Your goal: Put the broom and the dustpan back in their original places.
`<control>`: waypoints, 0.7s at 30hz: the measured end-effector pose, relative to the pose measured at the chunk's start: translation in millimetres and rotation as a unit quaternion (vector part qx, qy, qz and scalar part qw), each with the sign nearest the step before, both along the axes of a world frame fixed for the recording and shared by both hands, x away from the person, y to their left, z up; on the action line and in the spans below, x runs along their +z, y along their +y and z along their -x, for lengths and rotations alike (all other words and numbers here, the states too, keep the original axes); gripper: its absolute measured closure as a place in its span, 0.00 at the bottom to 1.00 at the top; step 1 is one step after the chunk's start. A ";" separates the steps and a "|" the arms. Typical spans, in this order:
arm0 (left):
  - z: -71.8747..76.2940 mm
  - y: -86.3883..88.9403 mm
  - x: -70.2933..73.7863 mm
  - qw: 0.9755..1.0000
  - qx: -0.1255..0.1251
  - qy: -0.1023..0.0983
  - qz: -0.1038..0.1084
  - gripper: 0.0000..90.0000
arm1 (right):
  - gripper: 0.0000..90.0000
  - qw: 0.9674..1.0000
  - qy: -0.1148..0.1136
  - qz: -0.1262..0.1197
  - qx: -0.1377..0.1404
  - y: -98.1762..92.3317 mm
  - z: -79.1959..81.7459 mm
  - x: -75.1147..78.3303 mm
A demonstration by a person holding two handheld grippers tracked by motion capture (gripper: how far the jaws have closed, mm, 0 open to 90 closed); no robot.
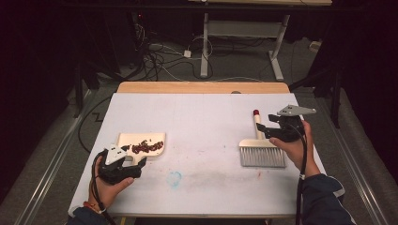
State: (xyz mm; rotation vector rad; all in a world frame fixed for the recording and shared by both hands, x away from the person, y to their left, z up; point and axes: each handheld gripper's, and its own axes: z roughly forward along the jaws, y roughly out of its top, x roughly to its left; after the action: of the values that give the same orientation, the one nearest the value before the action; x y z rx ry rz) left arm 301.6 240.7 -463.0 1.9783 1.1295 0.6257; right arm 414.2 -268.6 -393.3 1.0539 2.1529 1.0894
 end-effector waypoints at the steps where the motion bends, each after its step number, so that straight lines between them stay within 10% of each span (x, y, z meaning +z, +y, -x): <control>1: 0.6 -0.7 -0.6 1.000 -0.005 0.001 -0.001 0.20 | 0.43 1.000 -0.004 -0.004 -0.002 -0.1 0.7 0.2; 21: 8.9 -5.6 -1.7 0.999 -0.033 -0.017 -0.025 0.20 | 0.22 0.995 -0.037 -0.016 -0.089 1.0 -13.3 -20.2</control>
State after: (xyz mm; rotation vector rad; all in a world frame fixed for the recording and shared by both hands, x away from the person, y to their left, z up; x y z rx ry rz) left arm 292.7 235.1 -464.8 2.0309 1.0339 0.6556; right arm 427.5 -267.6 -413.5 1.1764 1.9480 1.0666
